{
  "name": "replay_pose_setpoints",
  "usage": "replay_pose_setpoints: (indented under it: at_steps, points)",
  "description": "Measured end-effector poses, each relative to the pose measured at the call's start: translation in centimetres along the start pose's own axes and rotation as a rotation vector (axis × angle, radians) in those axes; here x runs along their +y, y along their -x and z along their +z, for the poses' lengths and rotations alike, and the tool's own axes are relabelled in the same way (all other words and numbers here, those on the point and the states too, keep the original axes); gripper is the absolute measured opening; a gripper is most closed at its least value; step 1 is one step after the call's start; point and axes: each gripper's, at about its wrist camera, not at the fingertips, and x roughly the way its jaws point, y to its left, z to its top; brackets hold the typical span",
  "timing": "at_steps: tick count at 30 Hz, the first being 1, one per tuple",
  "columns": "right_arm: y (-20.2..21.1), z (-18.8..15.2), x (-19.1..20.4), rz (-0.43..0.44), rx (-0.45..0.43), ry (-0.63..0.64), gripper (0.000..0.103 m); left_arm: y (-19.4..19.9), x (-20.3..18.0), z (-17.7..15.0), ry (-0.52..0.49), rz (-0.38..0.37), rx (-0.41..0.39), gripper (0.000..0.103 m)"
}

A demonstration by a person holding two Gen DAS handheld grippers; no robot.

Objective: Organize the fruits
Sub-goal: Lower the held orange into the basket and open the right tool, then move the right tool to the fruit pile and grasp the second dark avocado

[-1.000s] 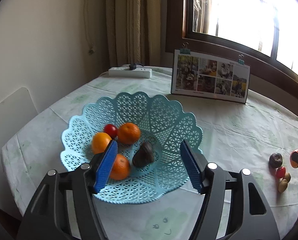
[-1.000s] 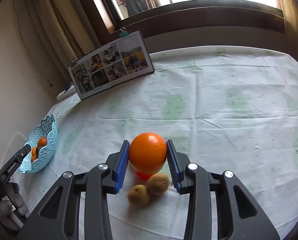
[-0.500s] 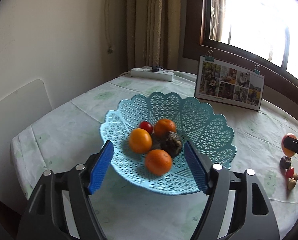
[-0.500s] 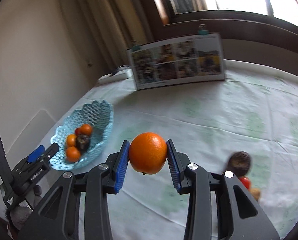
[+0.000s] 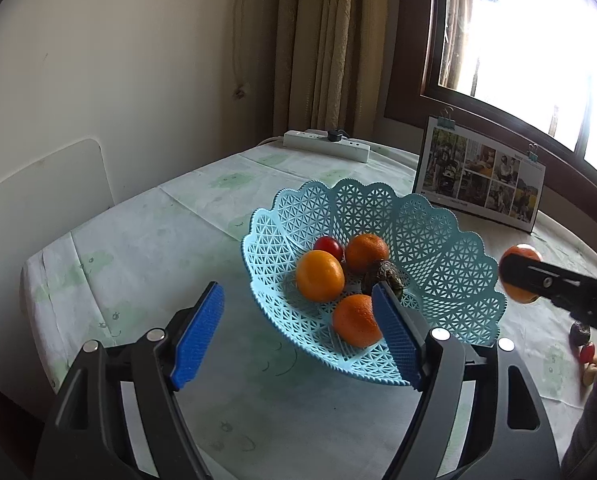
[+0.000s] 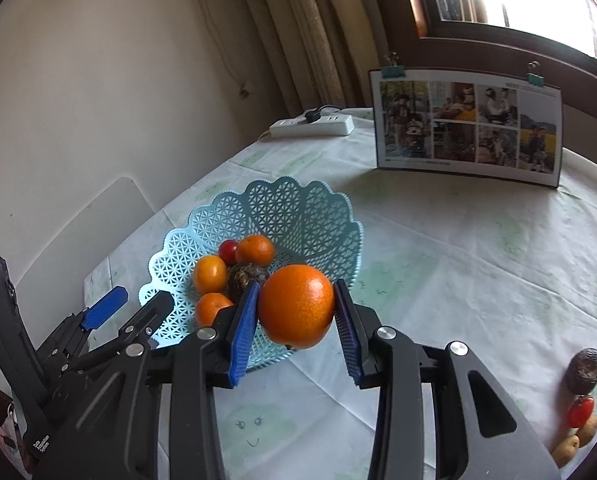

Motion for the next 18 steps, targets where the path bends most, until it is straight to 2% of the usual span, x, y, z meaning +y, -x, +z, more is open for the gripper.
replay_pose_setpoints:
  at_steps: [5,6,8,18]
  points:
    - [-1.2,-0.3,0.5,0.016,0.029,-0.006,0.039,-0.3,0.2,-0.1,0.008,0.000,0.008,0.079]
    - [-1.2,-0.3,0.4,0.017,0.027,-0.009,0.044,-0.3,0.2,-0.1,0.009,-0.001,0.009,0.079]
    - [-1.0,-0.3,0.3,0.013,0.019,-0.016,0.048,-0.3,0.3,0.0,0.011,0.000,0.008,0.079]
    - [0.4,-1.7,-1.7,-0.009,0.017,-0.068,0.048,0.0,-0.6,0.3,0.002,-0.017,0.000,0.079]
